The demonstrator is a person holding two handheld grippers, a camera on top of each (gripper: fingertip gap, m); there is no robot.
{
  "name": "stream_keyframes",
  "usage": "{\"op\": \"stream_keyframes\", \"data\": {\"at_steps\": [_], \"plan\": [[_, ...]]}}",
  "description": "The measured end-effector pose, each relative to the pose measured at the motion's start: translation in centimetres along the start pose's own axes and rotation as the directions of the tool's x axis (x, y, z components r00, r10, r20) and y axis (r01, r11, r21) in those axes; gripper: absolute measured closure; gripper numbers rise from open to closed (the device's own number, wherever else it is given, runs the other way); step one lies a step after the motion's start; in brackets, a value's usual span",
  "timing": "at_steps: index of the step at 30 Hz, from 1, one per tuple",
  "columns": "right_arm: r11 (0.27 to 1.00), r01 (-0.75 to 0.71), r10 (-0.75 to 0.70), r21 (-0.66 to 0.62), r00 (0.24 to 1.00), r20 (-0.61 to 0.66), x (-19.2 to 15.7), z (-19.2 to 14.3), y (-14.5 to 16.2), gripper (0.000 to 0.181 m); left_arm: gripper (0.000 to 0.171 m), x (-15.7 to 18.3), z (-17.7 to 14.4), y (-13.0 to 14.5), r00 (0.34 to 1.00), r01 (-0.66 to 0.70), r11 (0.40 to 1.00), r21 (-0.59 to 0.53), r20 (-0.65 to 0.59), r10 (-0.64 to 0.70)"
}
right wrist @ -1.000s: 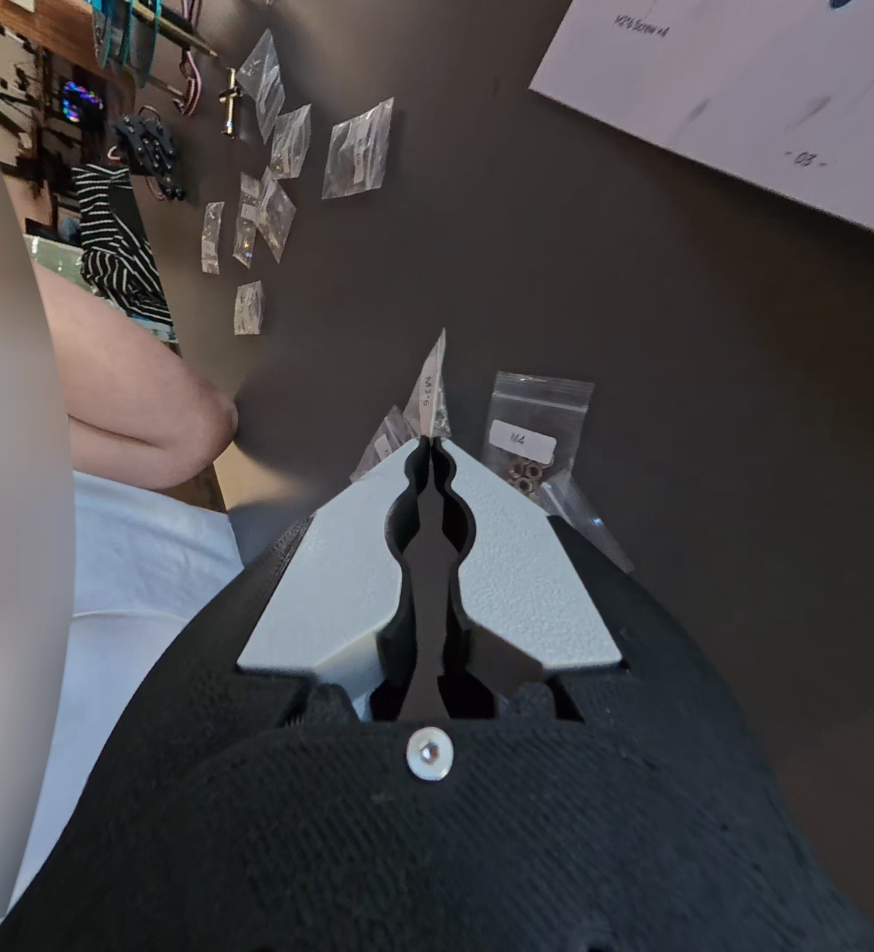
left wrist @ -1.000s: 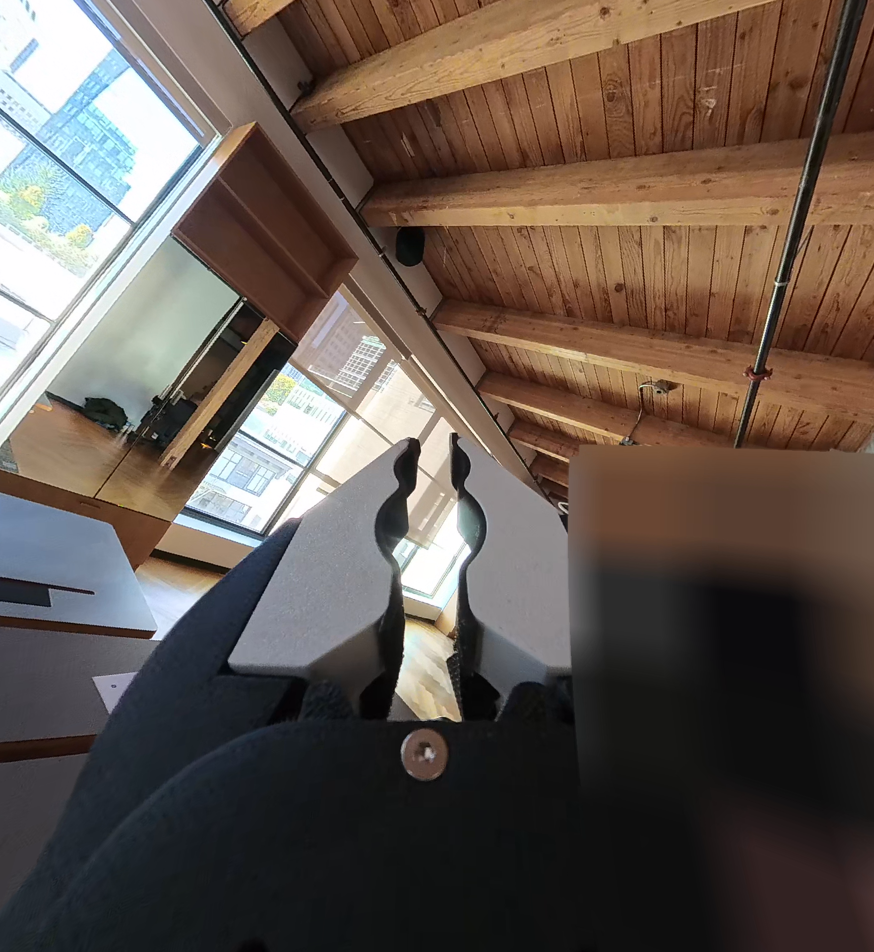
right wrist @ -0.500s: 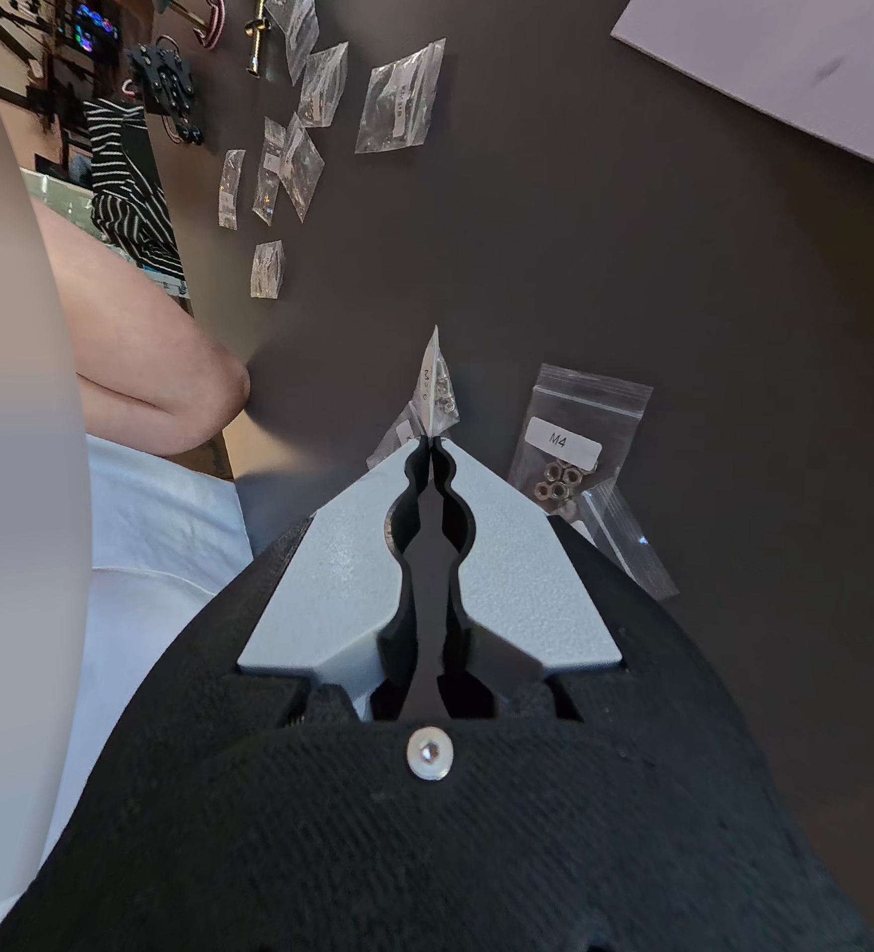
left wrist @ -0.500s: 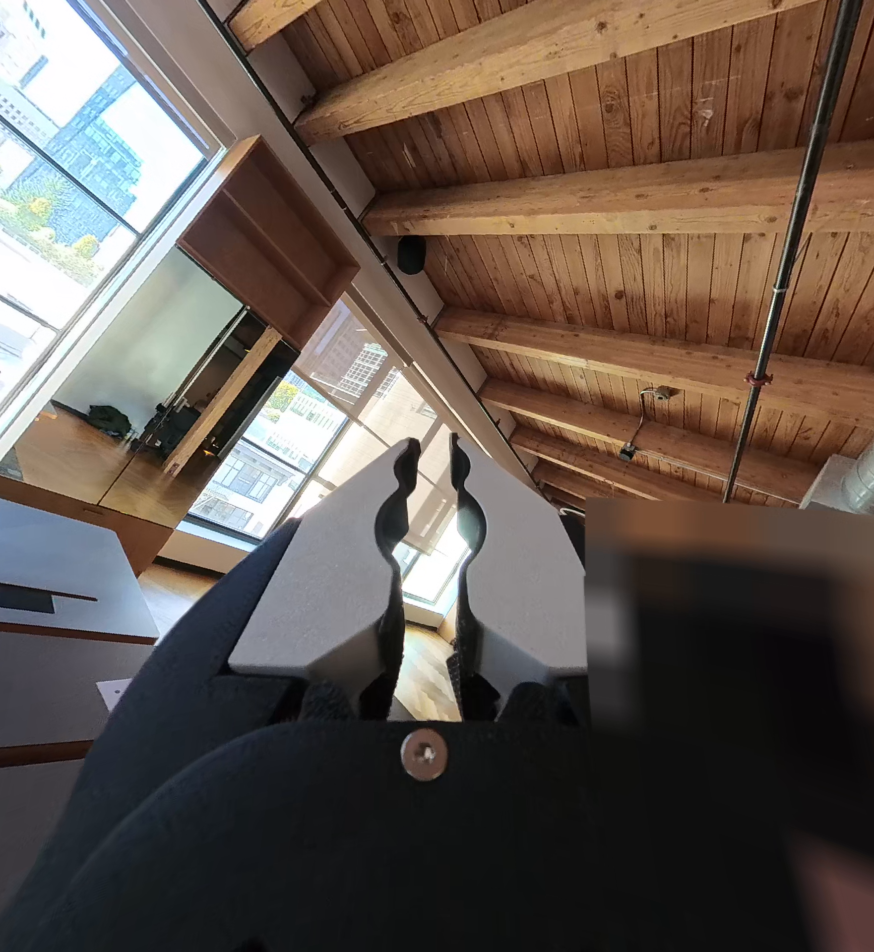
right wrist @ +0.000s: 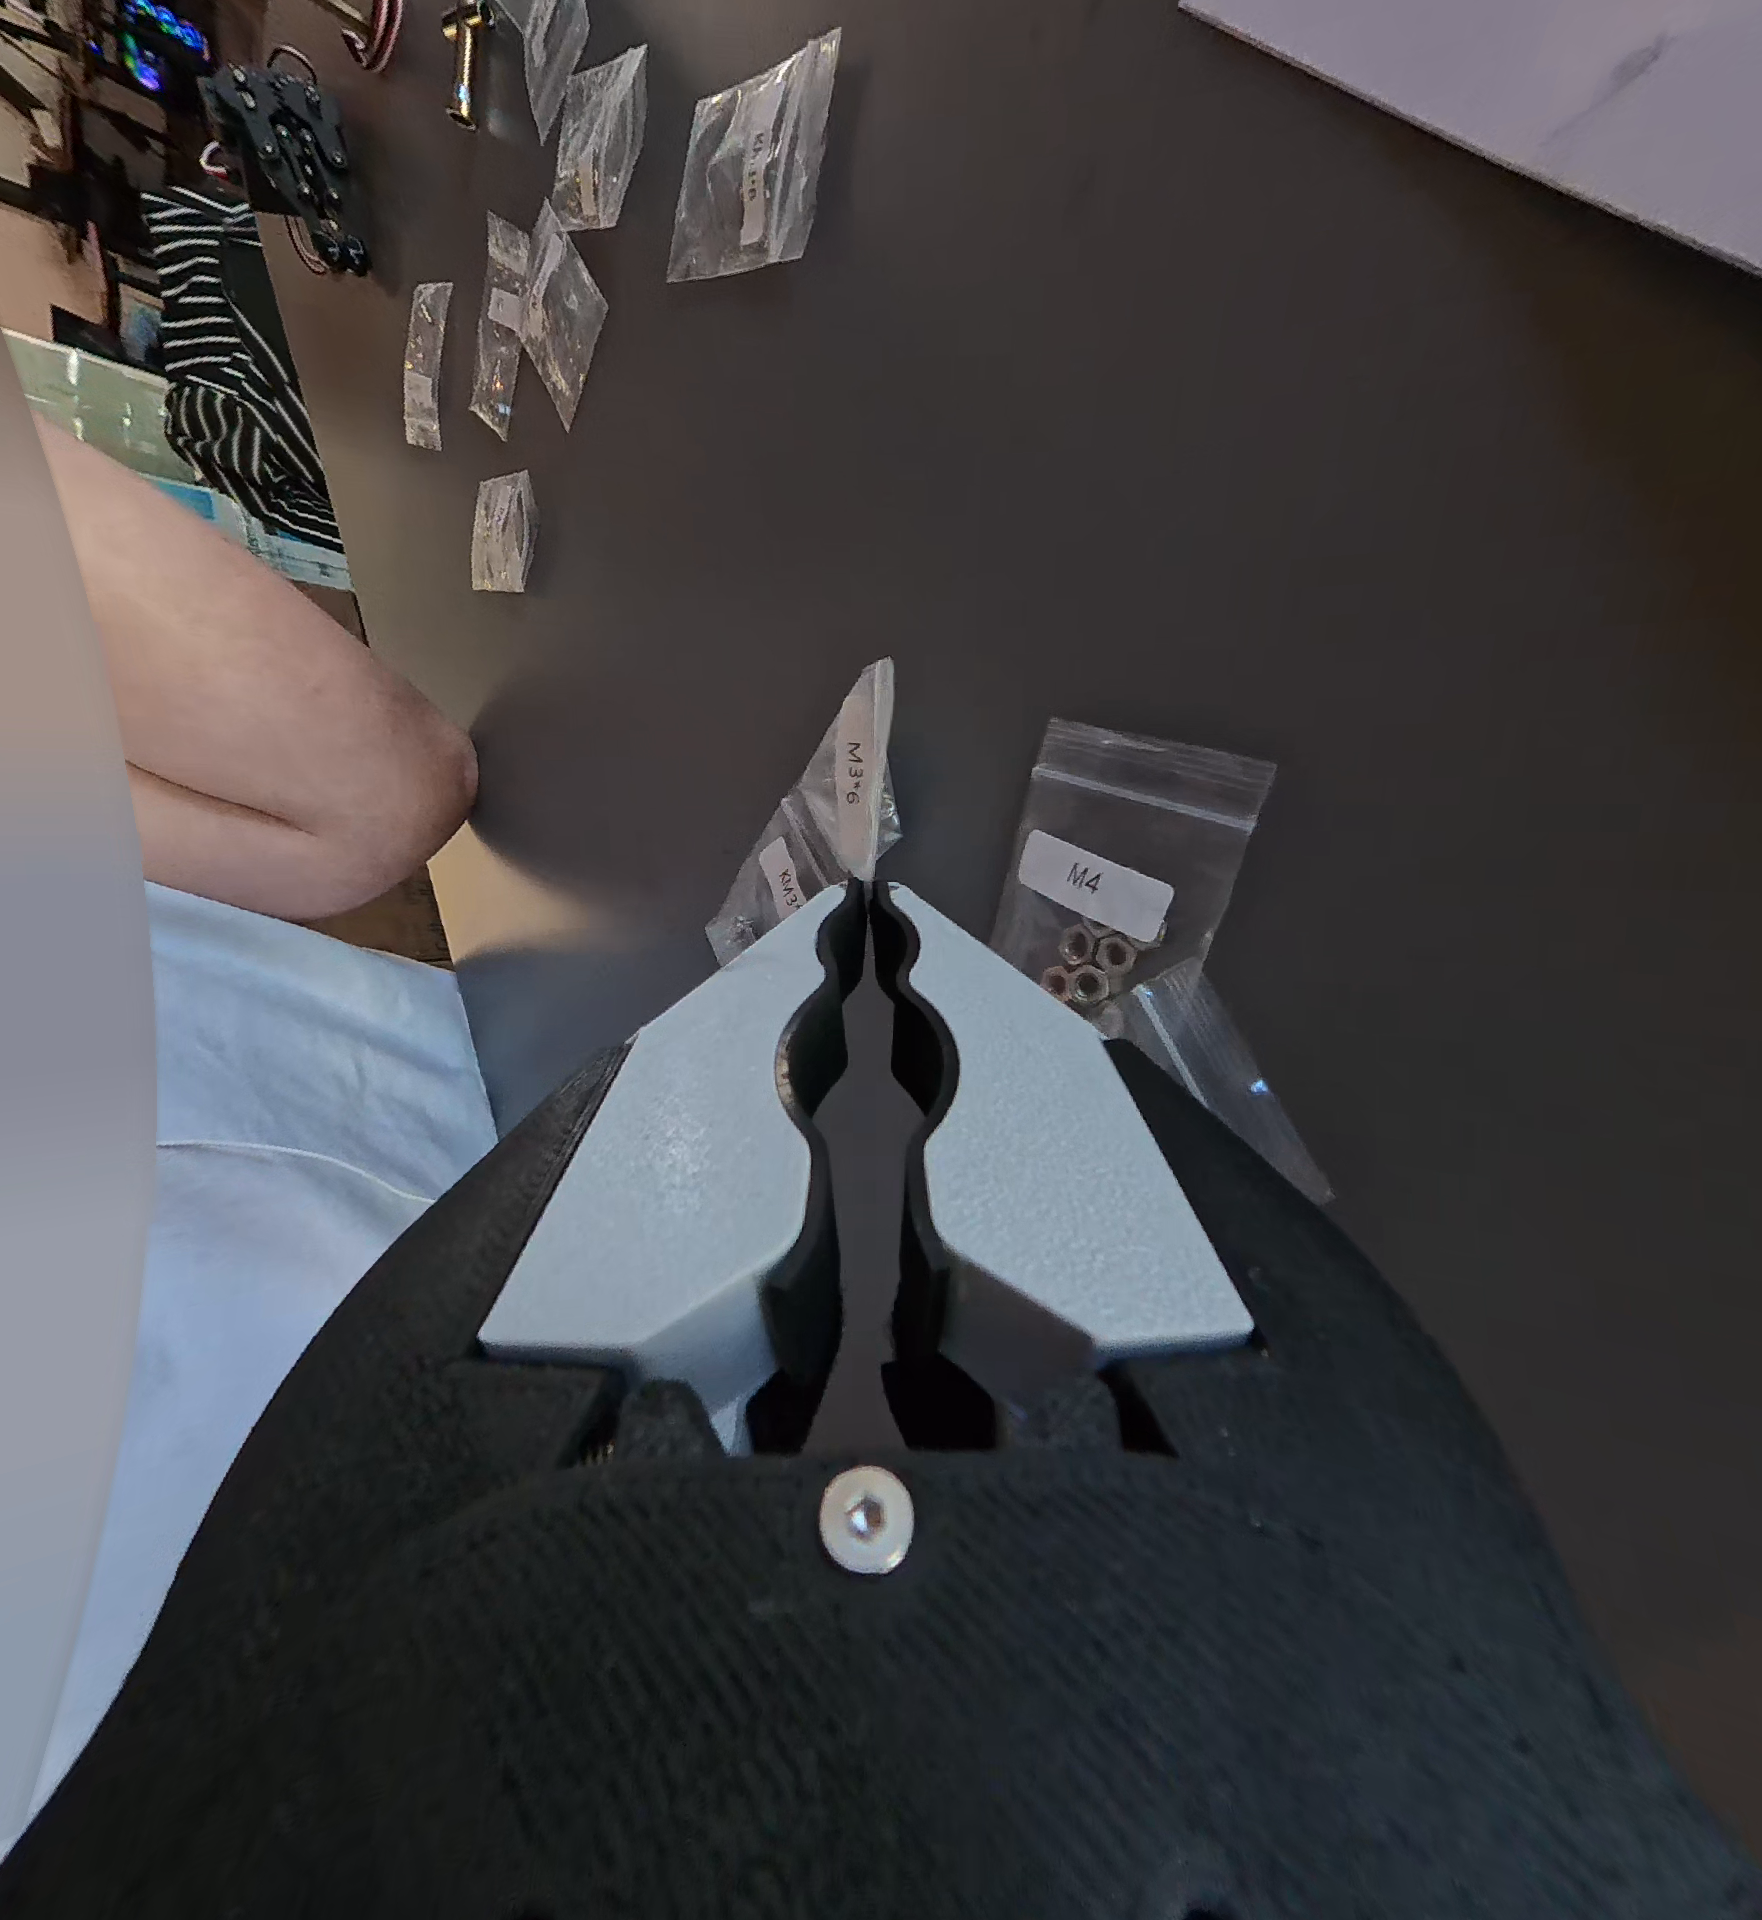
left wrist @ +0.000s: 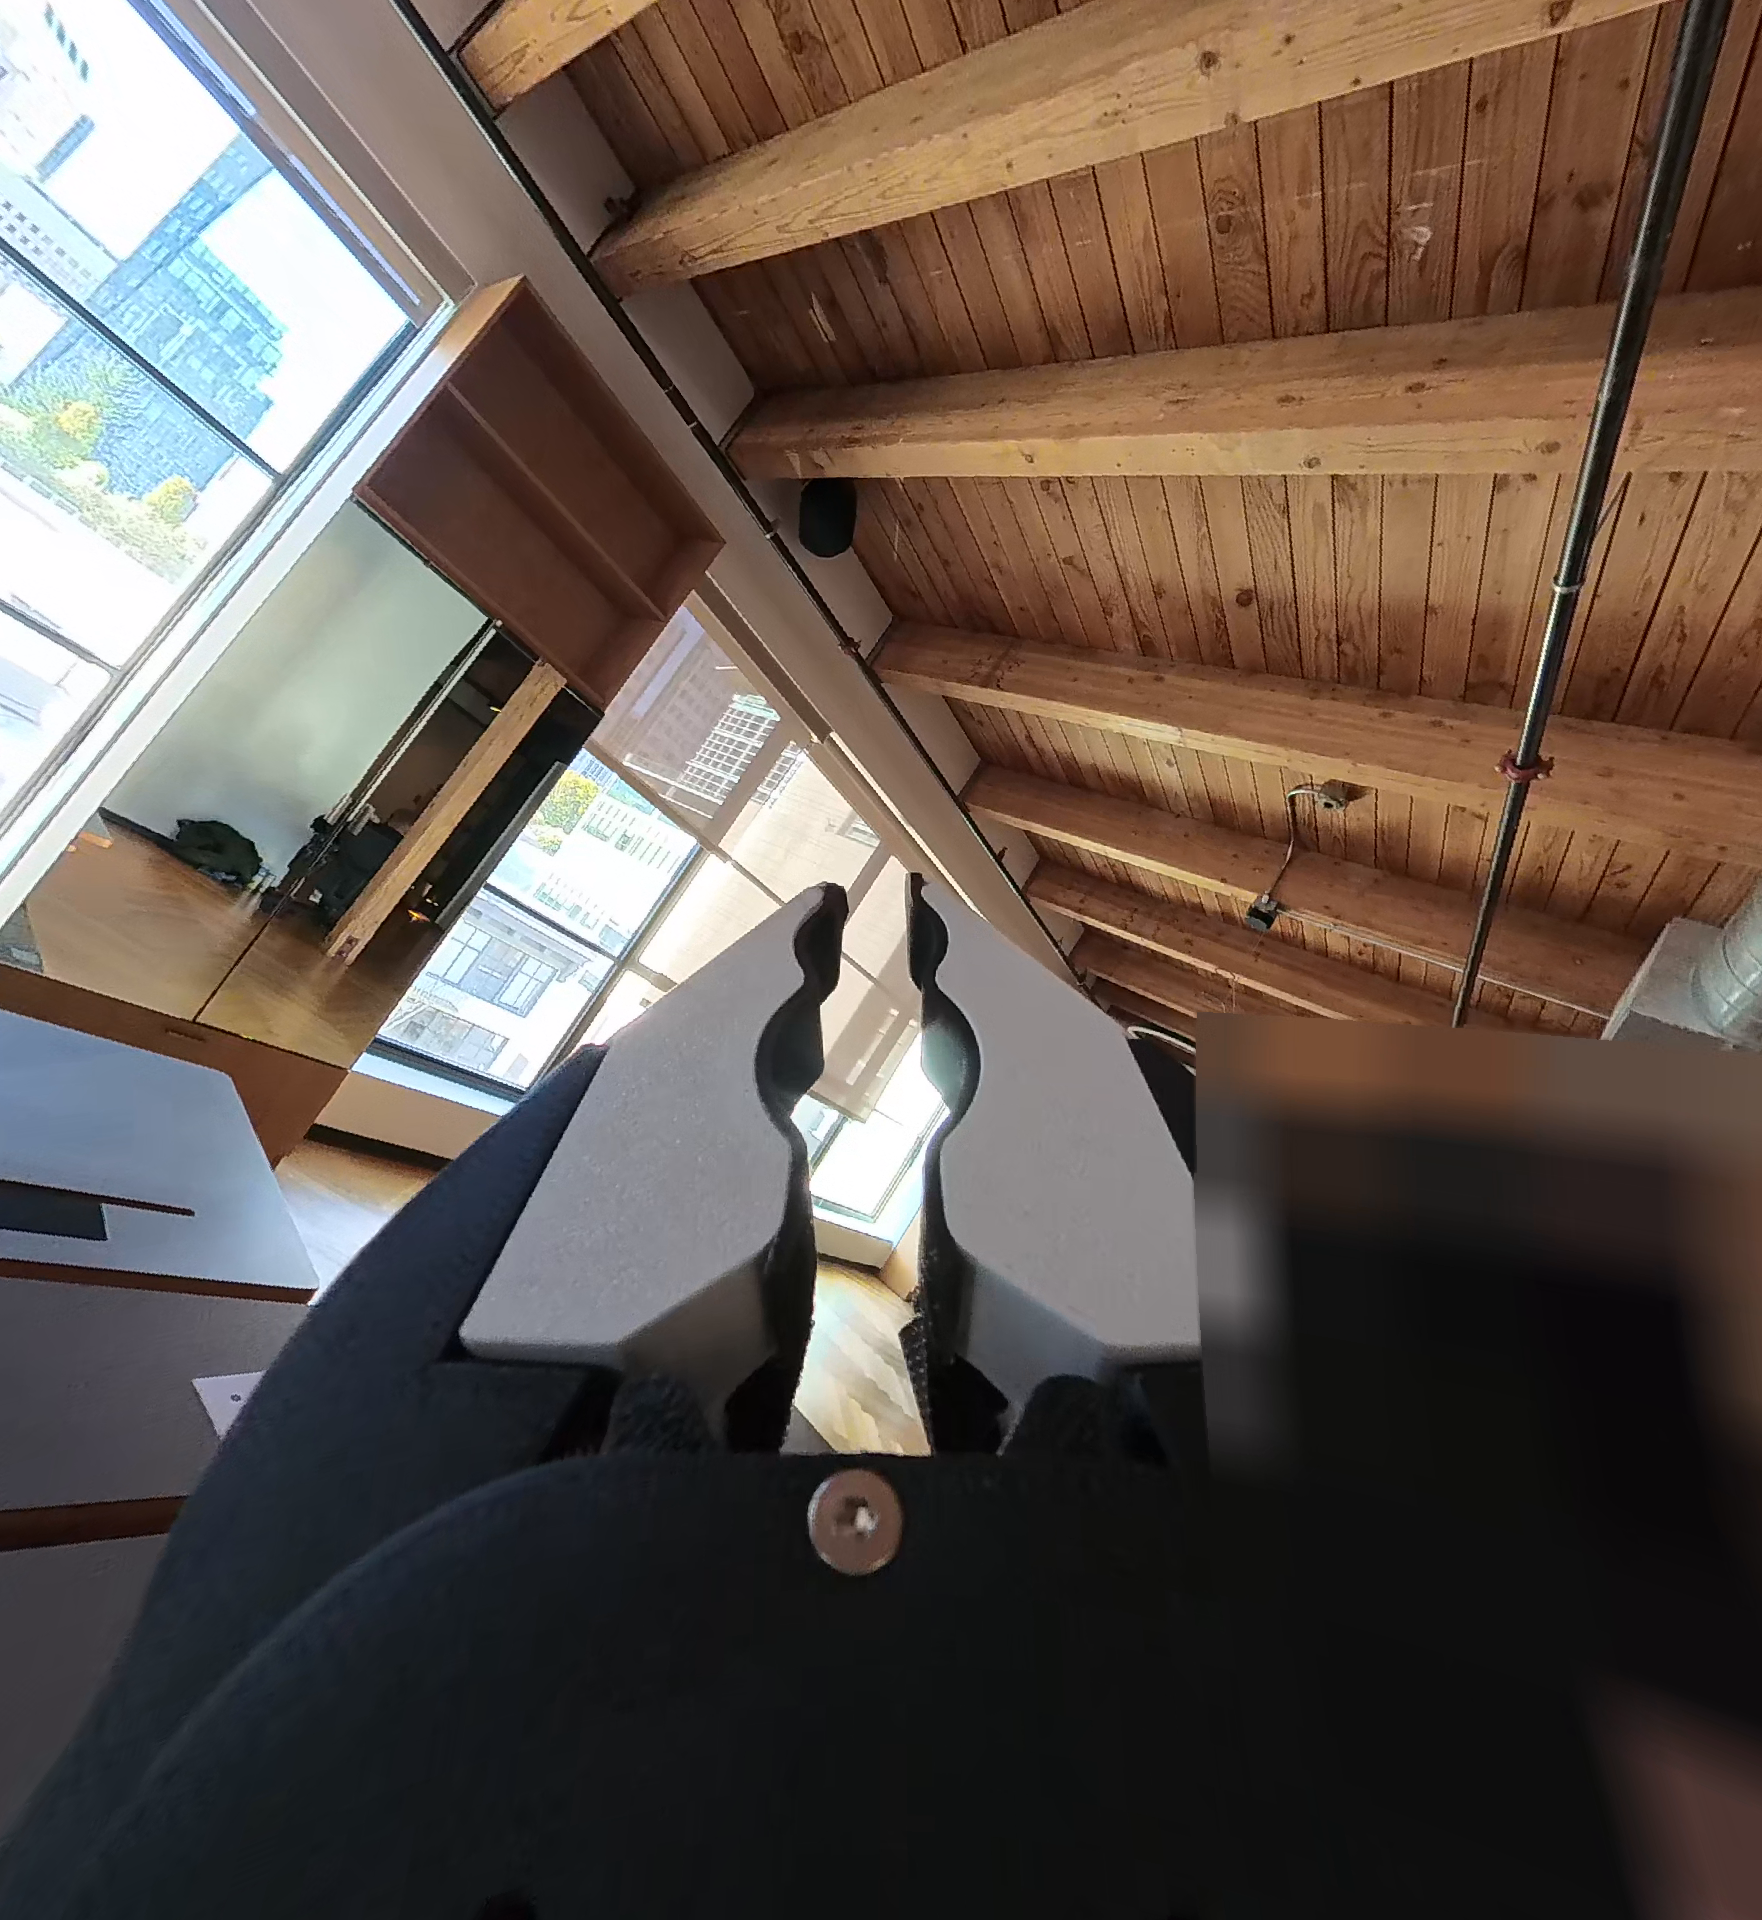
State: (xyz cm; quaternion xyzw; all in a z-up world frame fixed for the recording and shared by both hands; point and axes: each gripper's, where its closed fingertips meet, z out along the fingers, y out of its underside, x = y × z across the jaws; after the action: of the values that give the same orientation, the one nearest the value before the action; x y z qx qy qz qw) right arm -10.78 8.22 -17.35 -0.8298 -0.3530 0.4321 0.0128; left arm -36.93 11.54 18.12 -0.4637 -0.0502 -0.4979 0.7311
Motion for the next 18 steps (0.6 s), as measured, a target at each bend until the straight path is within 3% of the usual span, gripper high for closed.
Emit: {"op": "stream_keyframes", "data": {"at_steps": [18], "plan": [[1.0,-0.021,0.021,0.006,1.0,0.003,0.62,0.22,0.1,0.181,0.162,0.9,-0.73,-0.86,1.0,-0.019,0.999,0.029,-0.009,0.019]]}}
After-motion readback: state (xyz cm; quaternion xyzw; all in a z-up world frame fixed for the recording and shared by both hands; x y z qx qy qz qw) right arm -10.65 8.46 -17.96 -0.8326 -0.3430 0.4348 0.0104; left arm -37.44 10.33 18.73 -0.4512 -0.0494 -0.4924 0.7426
